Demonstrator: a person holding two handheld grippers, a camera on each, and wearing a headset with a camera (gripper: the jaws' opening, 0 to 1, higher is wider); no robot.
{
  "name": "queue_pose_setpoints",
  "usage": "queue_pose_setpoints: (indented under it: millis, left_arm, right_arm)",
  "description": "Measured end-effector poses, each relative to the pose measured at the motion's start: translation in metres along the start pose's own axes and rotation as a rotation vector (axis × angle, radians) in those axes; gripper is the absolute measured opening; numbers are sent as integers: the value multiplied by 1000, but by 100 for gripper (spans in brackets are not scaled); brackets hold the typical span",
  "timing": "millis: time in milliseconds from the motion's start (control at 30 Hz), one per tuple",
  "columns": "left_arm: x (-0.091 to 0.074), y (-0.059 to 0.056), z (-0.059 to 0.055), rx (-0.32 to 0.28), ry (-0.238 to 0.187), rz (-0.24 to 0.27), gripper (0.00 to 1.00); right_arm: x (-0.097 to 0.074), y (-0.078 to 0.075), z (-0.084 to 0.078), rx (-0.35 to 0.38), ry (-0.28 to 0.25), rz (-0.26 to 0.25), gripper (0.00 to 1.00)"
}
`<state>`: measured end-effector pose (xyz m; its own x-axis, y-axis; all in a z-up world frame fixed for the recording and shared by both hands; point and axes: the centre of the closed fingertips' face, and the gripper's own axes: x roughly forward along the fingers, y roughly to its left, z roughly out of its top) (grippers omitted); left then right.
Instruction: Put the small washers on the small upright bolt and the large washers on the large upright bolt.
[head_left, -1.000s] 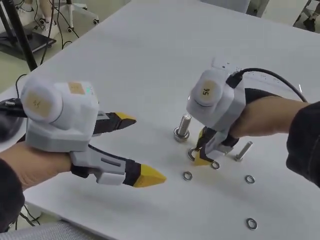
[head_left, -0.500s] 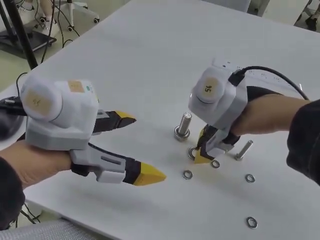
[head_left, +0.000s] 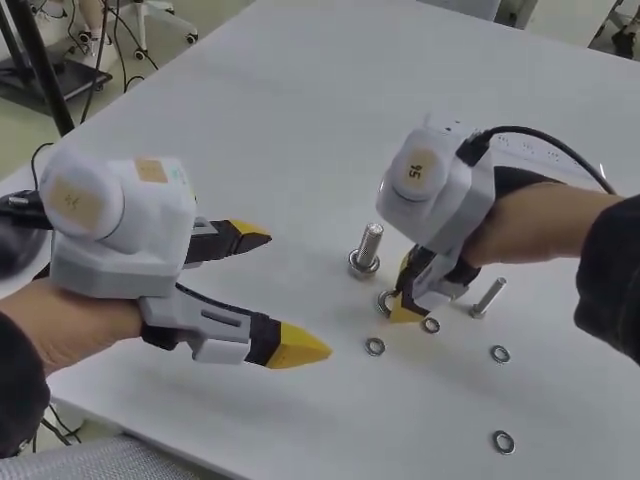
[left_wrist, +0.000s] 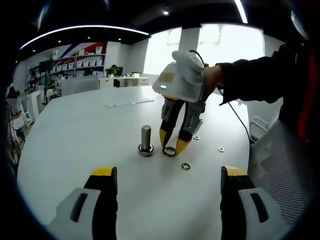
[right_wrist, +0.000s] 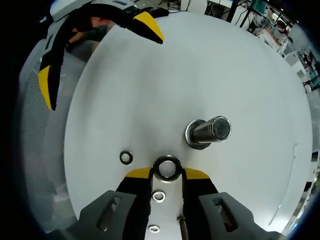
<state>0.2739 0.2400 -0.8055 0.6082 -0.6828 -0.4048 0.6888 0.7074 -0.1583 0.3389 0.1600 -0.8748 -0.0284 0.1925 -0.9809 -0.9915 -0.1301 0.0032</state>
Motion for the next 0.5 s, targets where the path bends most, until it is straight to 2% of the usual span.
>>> queue_pose_setpoints:
  millis: [333,500]
  left_arm:
    - [2,-1,0,0,0,-5,85]
    - [2,-2,0,1,-1,-6,85]
  right_arm:
    - [-8,-2,-4,9,0,-11,23]
    - [-17,-2,-4,12,-3,-16,23]
